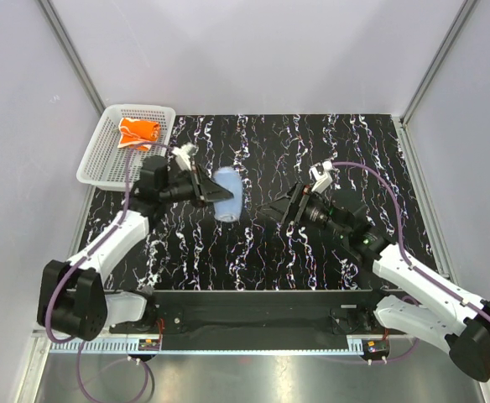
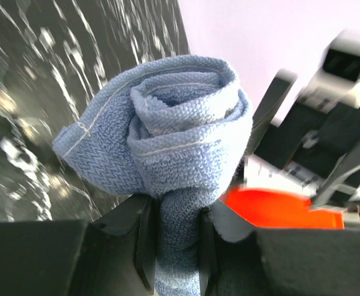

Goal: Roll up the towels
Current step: Place the rolled towel into the container

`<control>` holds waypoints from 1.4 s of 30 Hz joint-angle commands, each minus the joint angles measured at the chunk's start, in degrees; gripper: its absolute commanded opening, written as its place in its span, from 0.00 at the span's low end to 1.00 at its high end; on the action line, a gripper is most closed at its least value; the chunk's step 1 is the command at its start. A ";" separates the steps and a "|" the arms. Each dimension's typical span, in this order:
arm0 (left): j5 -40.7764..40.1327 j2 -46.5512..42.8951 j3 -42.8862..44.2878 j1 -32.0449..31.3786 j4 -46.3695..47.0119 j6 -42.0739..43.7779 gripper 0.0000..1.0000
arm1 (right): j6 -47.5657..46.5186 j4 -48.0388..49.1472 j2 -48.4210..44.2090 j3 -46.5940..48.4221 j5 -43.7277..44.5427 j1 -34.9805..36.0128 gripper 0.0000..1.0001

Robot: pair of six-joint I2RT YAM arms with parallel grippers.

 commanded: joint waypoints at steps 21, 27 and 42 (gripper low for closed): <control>-27.17 18.59 20.85 34.11 9.38 -8.80 0.00 | -4.55 -1.20 11.84 2.98 -1.46 0.50 0.90; -33.07 28.62 26.39 36.22 10.51 -10.47 0.00 | -5.61 0.47 18.17 5.26 -3.74 0.15 0.90; -34.65 53.14 38.43 36.84 22.47 -18.04 0.00 | -5.96 8.29 32.94 7.20 -12.79 -5.21 0.90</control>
